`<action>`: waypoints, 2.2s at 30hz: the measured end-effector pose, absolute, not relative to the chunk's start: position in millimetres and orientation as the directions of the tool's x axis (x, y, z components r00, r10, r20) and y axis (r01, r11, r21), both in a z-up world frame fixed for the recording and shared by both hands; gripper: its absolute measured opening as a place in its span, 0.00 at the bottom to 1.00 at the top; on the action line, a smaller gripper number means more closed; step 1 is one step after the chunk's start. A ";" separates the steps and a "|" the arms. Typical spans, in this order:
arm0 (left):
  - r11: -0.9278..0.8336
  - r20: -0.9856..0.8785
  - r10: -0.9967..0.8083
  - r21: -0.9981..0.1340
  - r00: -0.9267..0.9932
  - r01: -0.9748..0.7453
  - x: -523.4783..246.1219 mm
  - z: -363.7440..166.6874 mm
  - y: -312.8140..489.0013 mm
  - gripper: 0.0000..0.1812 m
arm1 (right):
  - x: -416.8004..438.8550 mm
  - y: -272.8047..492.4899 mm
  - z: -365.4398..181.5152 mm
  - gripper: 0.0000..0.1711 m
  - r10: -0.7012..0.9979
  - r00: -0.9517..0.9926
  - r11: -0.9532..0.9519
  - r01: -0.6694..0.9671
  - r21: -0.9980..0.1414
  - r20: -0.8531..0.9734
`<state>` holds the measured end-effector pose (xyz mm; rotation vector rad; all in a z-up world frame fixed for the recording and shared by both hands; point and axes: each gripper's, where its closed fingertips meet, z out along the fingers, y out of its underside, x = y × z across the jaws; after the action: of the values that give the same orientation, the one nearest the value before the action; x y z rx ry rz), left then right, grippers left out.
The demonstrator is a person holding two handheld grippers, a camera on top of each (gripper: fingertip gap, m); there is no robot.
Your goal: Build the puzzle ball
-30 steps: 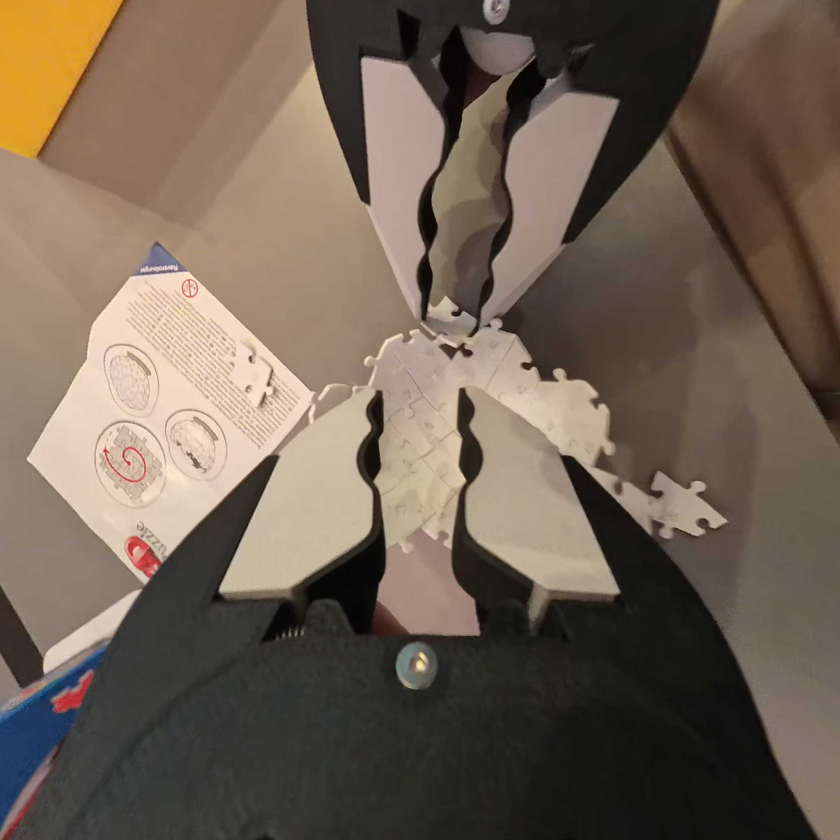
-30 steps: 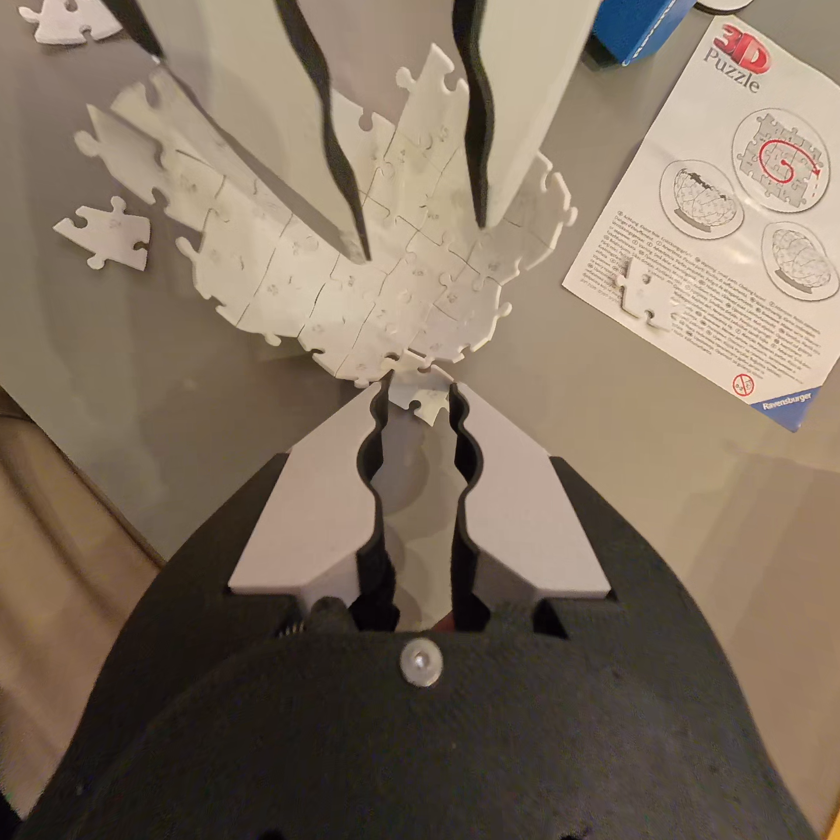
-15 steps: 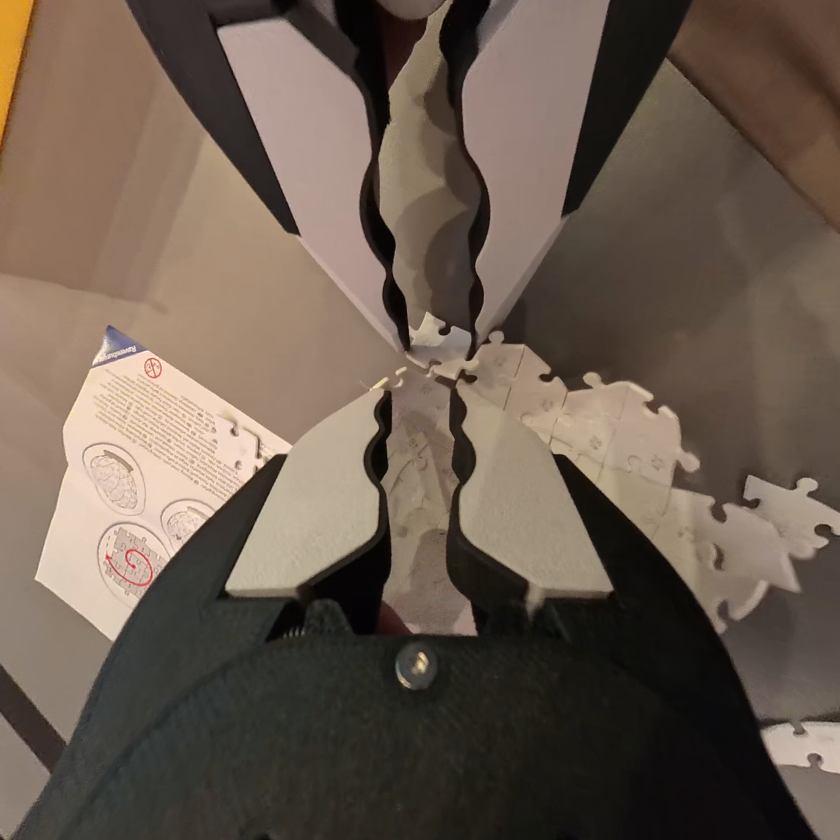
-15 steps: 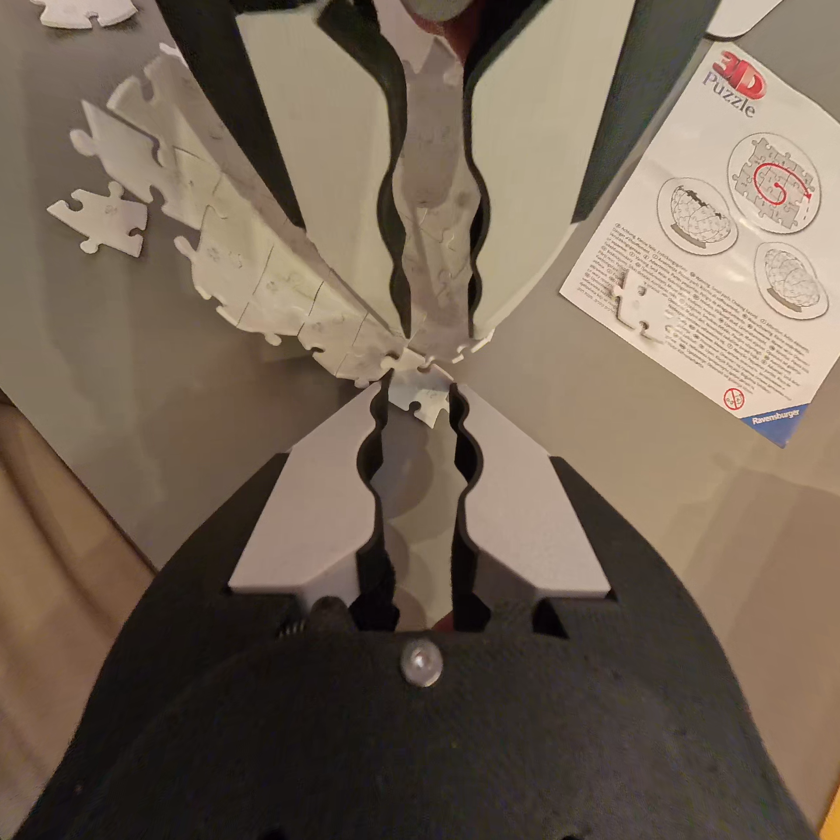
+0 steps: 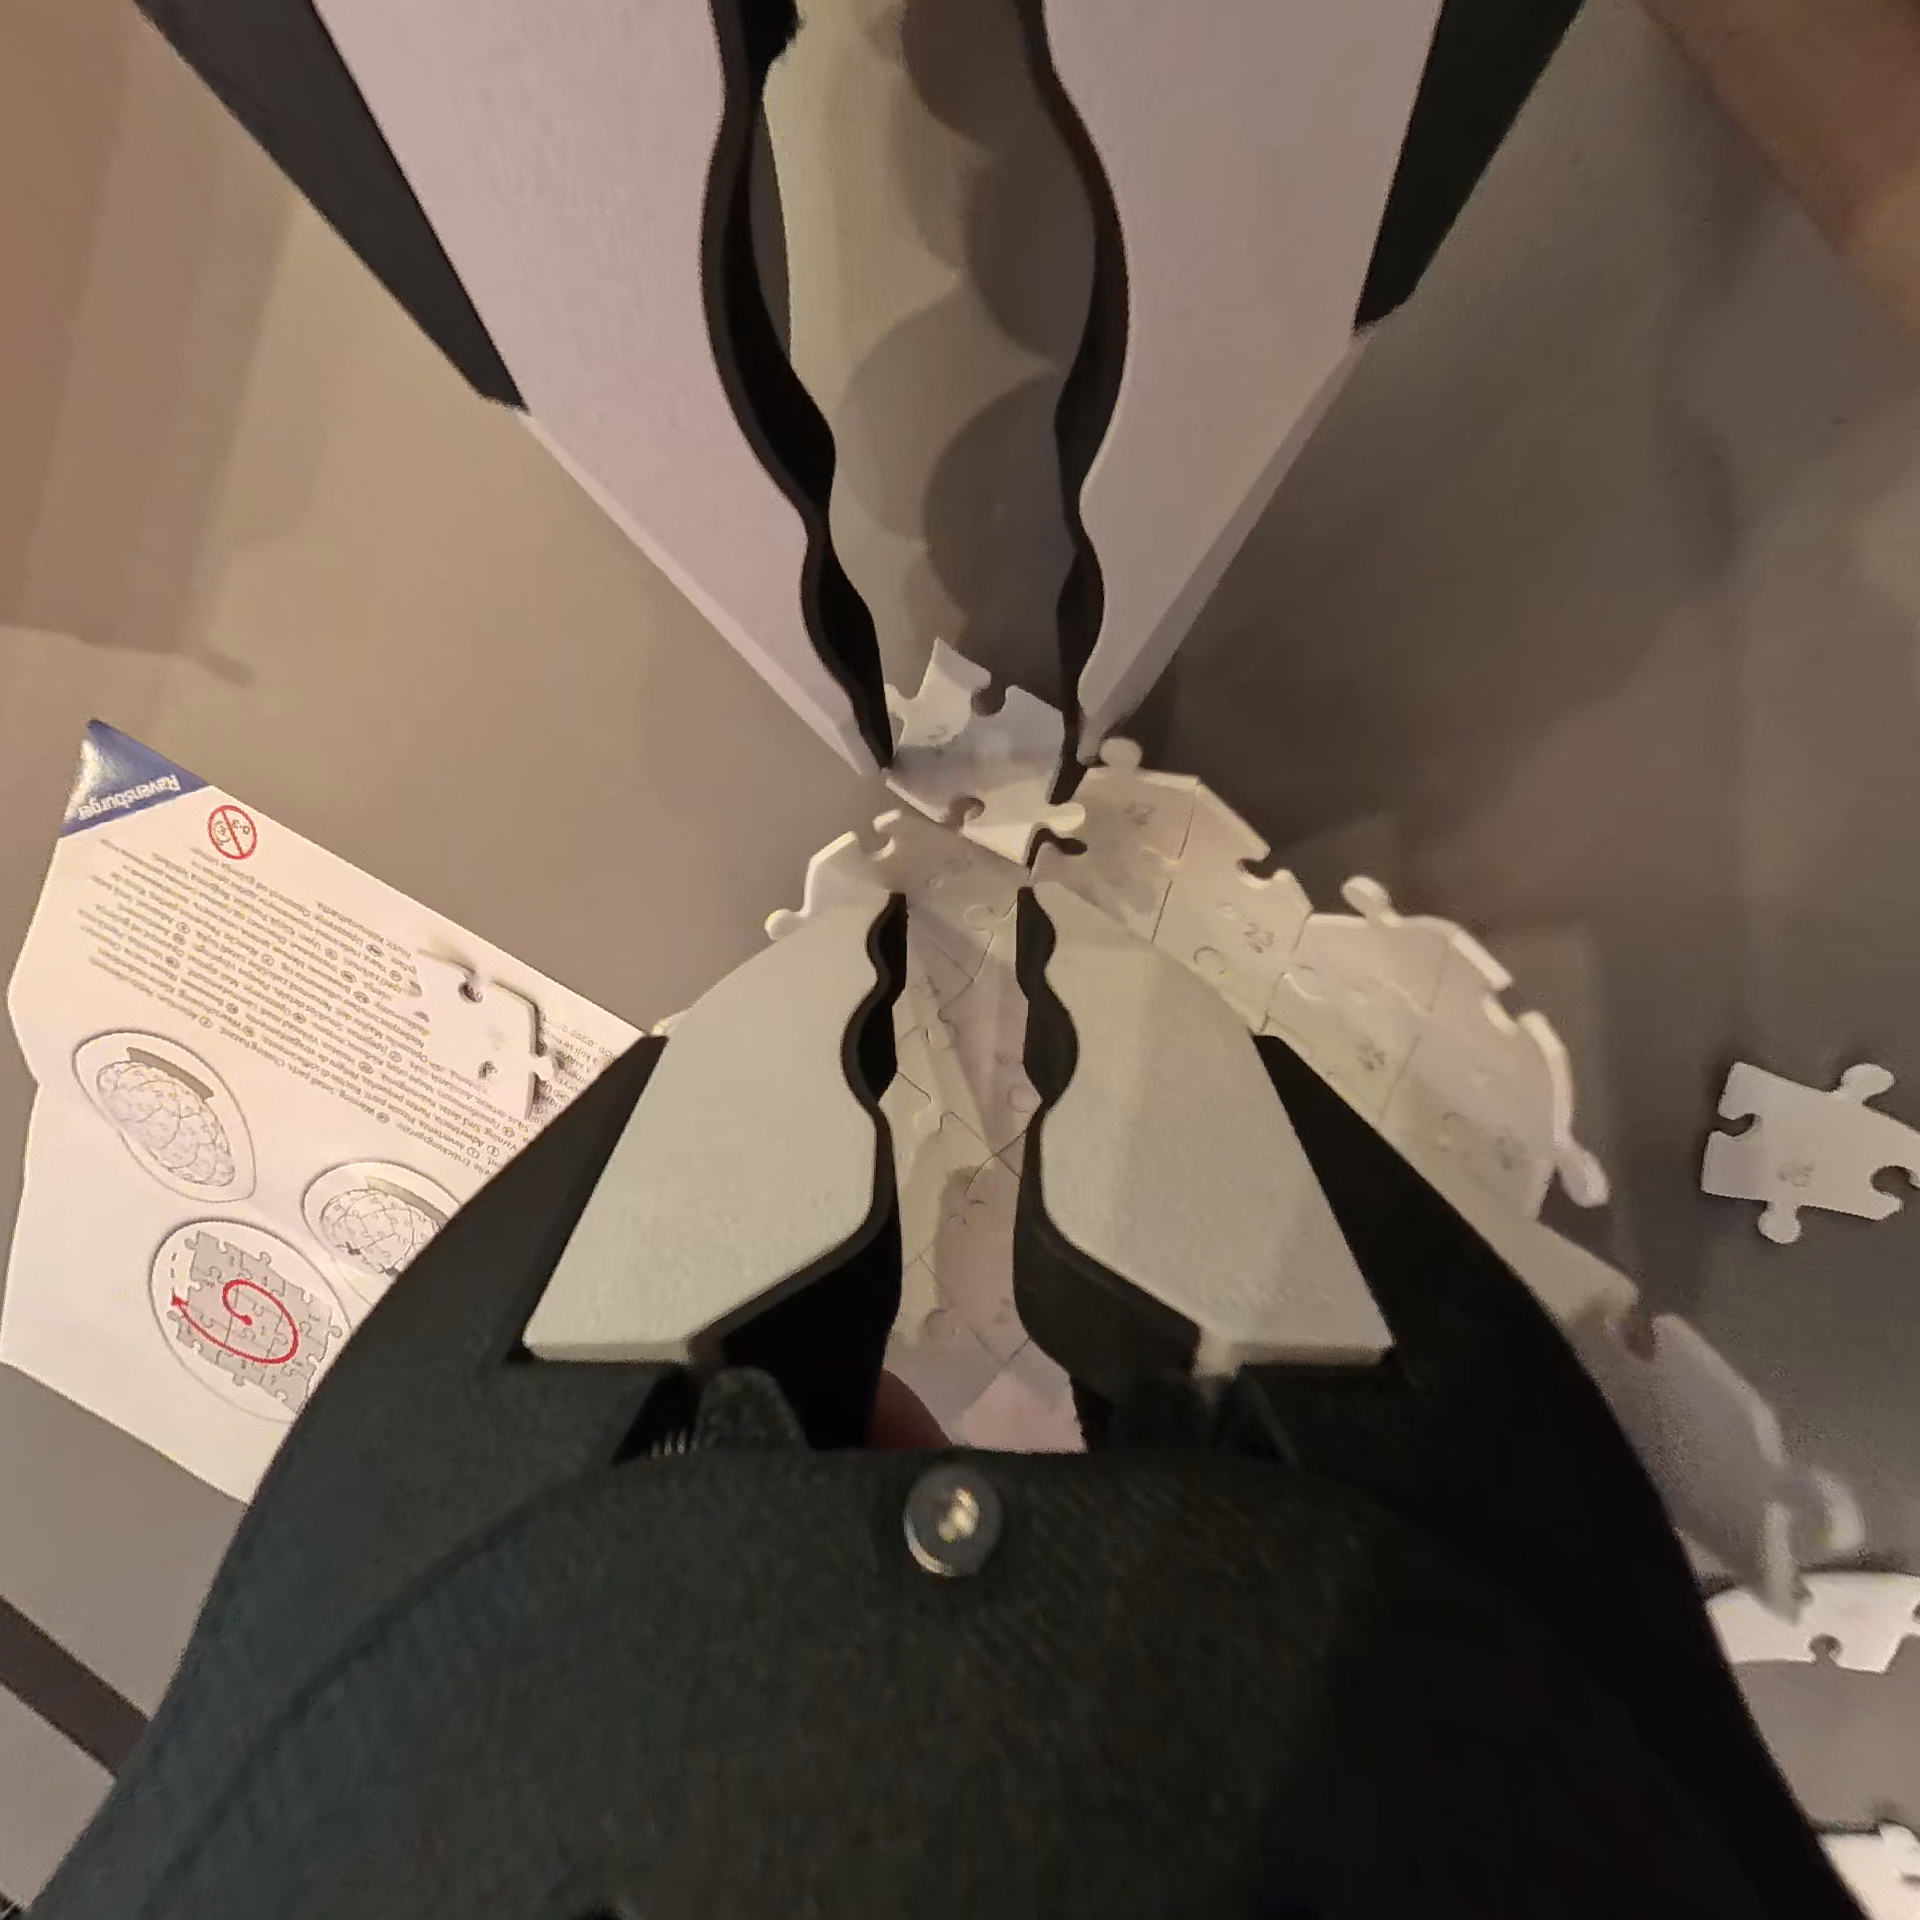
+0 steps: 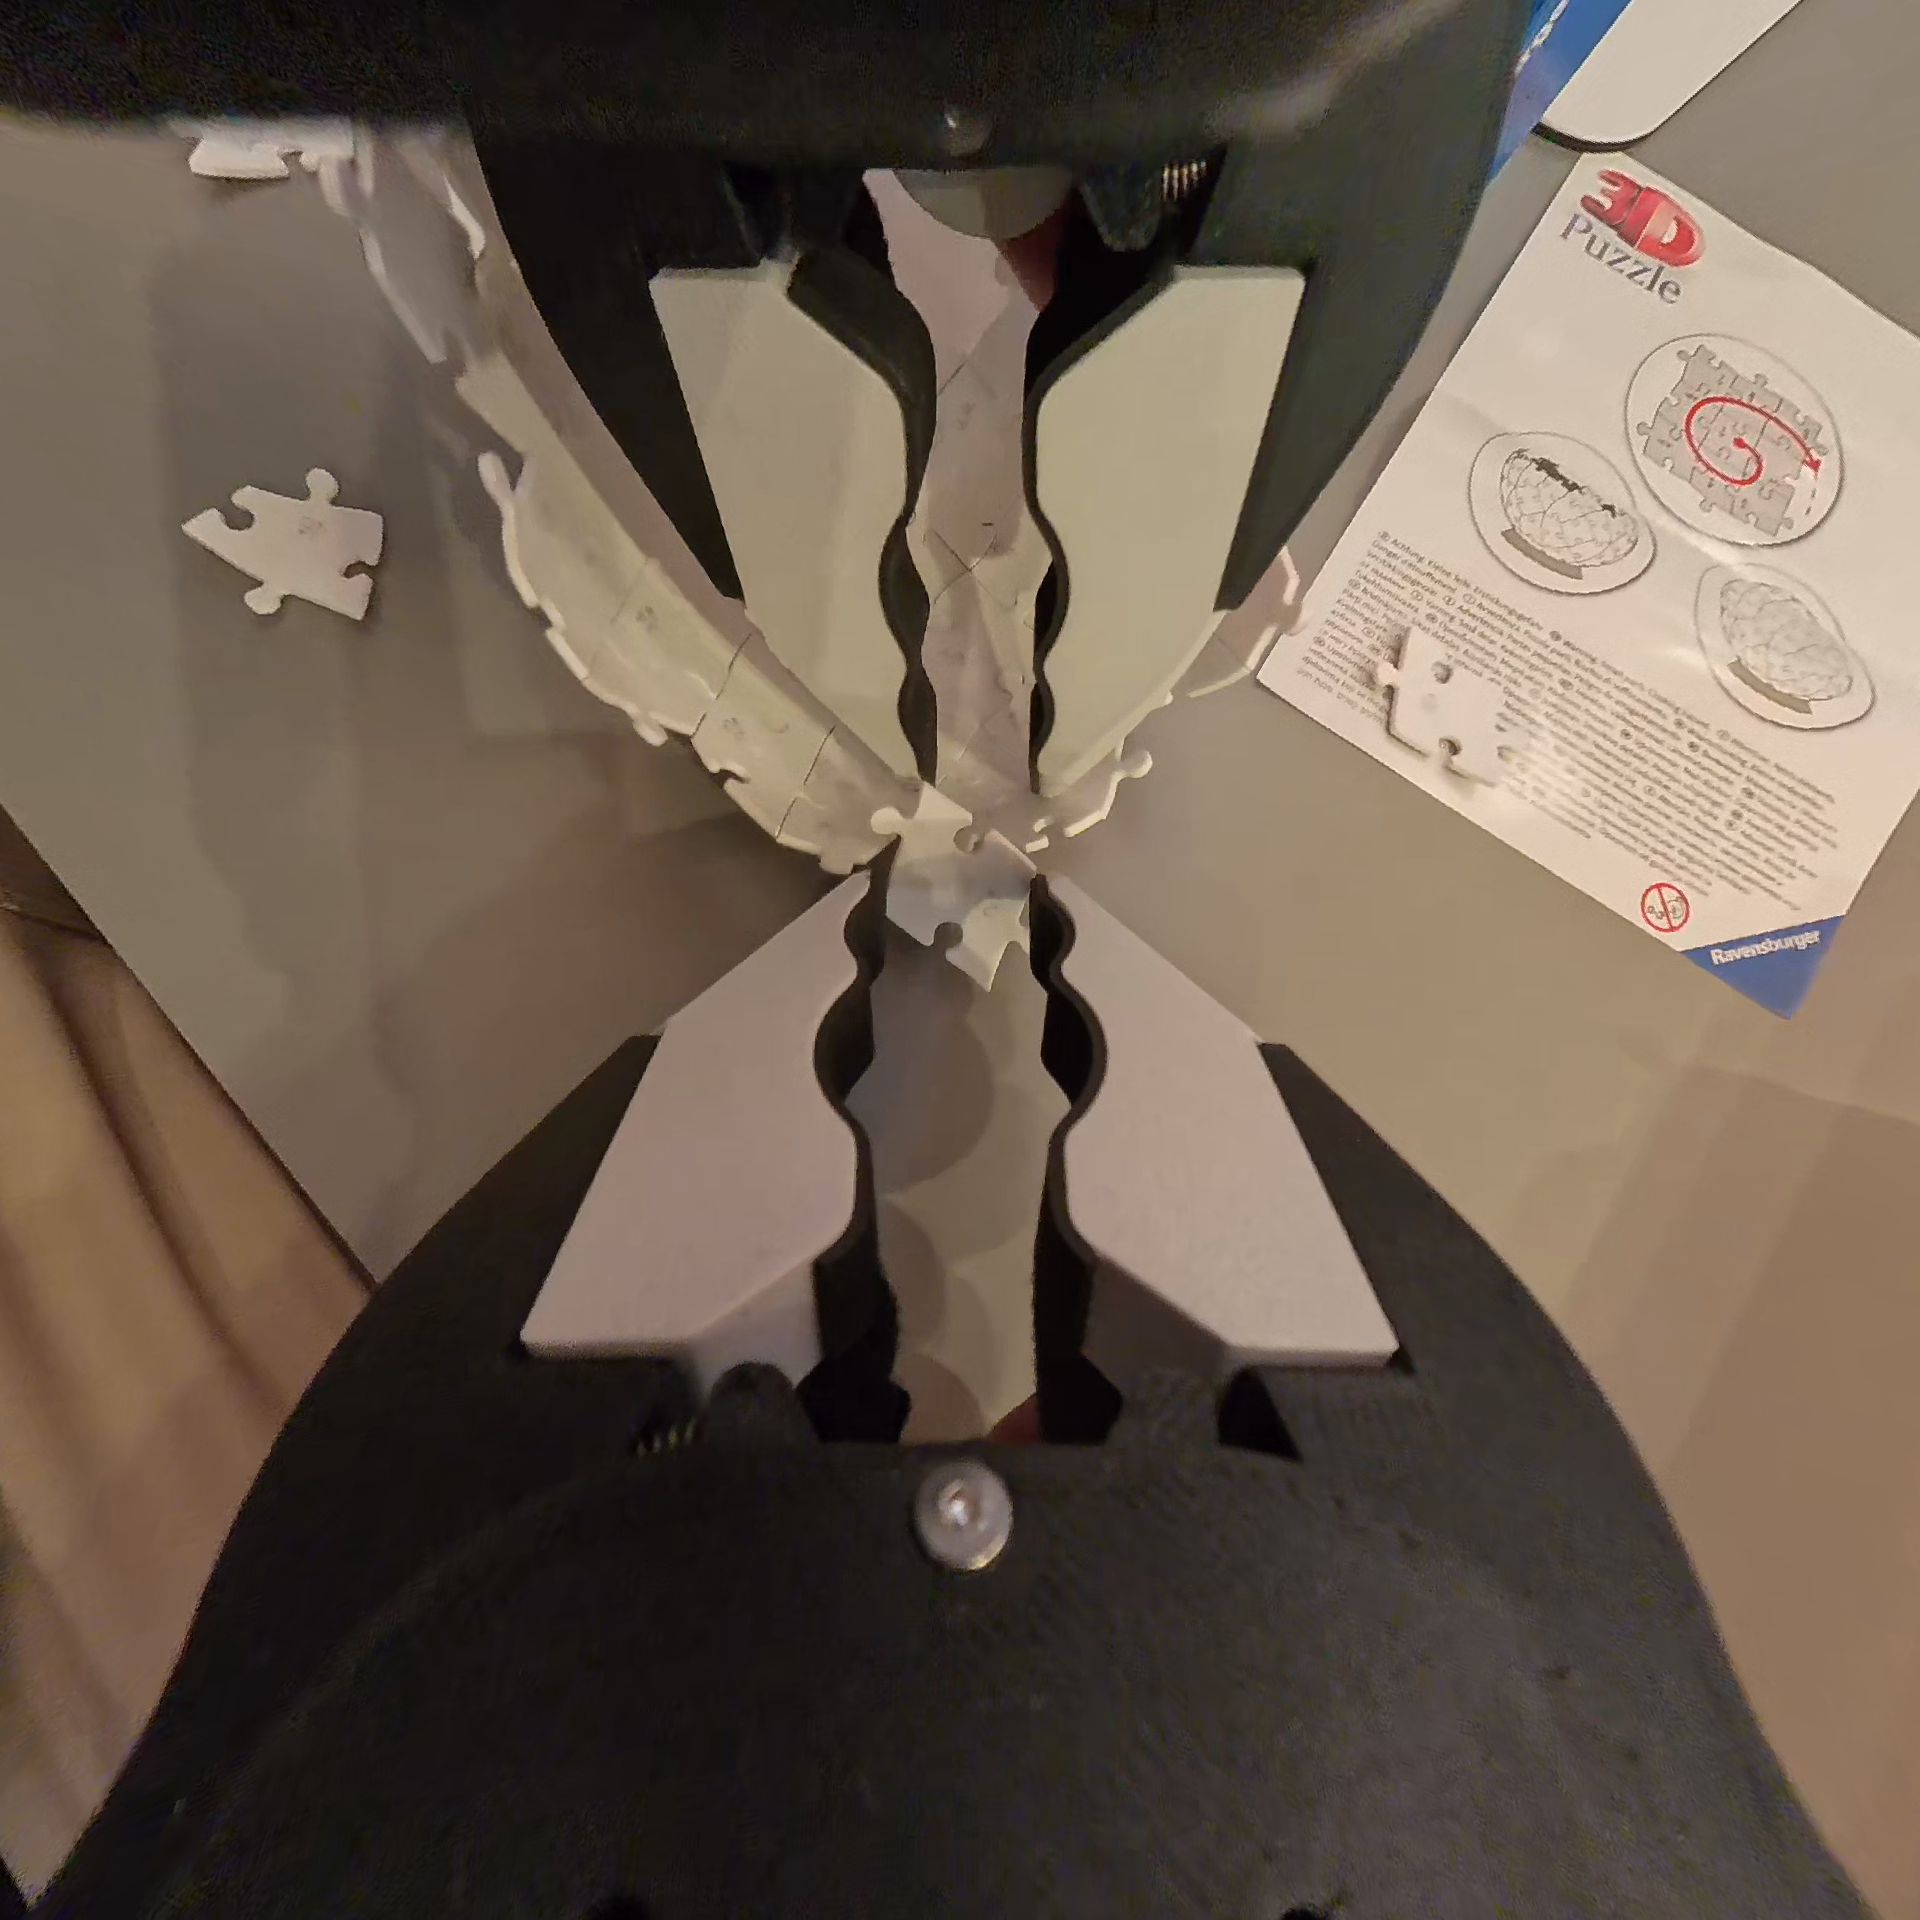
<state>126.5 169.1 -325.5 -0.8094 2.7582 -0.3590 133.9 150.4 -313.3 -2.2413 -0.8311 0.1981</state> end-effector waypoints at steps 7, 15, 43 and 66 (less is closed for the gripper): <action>0.820 -0.146 -0.551 -0.278 -0.822 -0.500 125.6 -329.7 168.1 0.10 | 132.9 149.7 -317.7 0.17 0.611 0.789 -0.549 0.484 -0.682 0.068; 0.820 -0.136 -0.549 -0.276 -0.825 -0.501 125.6 -330.0 167.7 0.10 | 141.8 145.0 -309.4 0.16 0.613 0.790 -0.543 0.449 -0.710 0.031; 0.855 -0.166 -0.489 -0.289 -0.857 -0.431 127.3 -323.2 161.8 0.15 | 117.0 149.1 -320.3 0.00 0.741 0.671 -0.436 0.491 -0.755 0.009; 0.668 -0.180 -0.665 -0.577 -0.725 -0.470 137.3 -268.2 149.9 0.14 | 116.8 147.1 -331.8 0.00 0.735 0.678 -0.476 0.509 -0.717 -0.007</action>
<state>137.3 149.9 -268.2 -0.8920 2.5075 -0.7157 116.8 147.1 -331.8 -2.1808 -0.9519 0.4115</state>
